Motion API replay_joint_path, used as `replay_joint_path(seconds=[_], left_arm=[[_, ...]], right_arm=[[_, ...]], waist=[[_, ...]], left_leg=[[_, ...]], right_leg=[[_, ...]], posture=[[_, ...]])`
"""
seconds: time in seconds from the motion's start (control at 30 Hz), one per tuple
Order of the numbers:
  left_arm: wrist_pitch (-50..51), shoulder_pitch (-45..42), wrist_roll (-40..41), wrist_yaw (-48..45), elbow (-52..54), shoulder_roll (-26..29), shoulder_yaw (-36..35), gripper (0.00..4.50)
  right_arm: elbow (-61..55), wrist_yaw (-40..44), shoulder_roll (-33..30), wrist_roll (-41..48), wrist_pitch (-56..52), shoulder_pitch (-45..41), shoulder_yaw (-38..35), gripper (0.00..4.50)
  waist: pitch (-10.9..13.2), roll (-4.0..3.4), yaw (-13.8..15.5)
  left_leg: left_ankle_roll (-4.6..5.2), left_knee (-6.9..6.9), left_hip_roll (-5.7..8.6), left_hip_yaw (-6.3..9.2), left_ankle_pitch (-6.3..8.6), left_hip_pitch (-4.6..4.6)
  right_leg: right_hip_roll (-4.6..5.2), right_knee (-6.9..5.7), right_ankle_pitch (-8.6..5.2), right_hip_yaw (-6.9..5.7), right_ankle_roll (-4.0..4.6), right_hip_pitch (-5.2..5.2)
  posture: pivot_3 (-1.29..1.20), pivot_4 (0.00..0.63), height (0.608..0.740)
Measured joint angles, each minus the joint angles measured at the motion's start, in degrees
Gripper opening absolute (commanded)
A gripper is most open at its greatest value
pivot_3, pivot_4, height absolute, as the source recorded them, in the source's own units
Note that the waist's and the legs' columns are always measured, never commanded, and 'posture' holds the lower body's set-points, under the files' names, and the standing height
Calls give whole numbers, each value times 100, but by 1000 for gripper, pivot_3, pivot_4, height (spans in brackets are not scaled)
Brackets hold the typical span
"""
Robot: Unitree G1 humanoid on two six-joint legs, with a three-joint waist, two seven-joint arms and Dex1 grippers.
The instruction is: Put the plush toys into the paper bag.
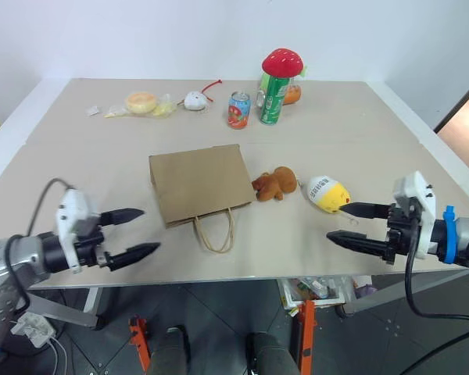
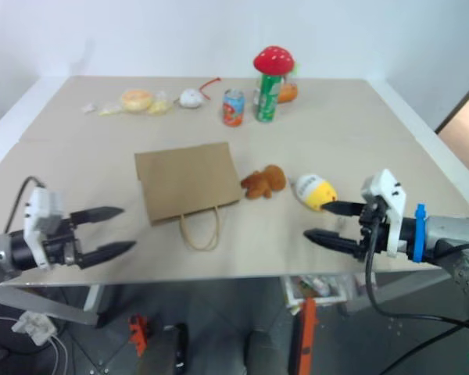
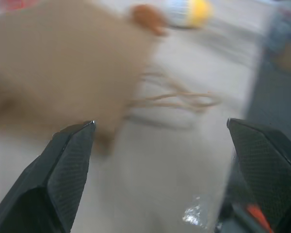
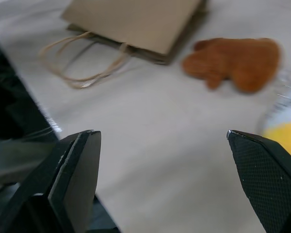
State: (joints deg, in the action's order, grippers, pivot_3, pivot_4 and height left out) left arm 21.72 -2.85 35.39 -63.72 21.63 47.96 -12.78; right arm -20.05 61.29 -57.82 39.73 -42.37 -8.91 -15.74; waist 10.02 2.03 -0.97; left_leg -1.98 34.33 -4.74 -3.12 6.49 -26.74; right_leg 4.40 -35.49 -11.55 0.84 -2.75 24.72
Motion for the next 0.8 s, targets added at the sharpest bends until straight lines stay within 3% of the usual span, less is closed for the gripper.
replay_joint_path(seconds=[0.2, 0.37, 0.6, 0.8], left_arm=[[-1611, -1227, -1091, -600, -565, -365, 1148, 4500], [-2801, -1896, -1881, -889, -1606, -793, 1865, 4500], [-3807, -2443, -2309, -1203, -2498, -965, 2219, 4500], [-4090, -2714, -2428, -1201, -2865, -1165, 2379, 4500]], right_arm=[[-617, -192, 214, 342, -281, -697, 500, 4477], [-738, -330, 323, 396, -377, -764, 723, 4477], [-747, -467, 357, 409, -403, -721, 716, 4477], [-788, -618, 398, 501, -414, -597, 664, 4477]], waist=[[-1, -2, 2], [-2, 0, 3], [-2, -1, 3], [-2, -1, 2]], left_leg=[[4, 5, -1, 4, -2, 1], [16, 12, 0, 5, -10, -5], [21, 12, -2, 8, -13, -5], [23, 21, -1, 9, -14, -5]], right_leg=[[-6, -1, 3, -1, 0, -36], [-7, -2, -2, 1, -9, -39], [-11, -6, -3, 1, -12, -38], [-11, -9, 0, 2, -15, -44]], posture=[[0, 150, 740], [0, 150, 740], [0, 150, 740], [0, 150, 740]])
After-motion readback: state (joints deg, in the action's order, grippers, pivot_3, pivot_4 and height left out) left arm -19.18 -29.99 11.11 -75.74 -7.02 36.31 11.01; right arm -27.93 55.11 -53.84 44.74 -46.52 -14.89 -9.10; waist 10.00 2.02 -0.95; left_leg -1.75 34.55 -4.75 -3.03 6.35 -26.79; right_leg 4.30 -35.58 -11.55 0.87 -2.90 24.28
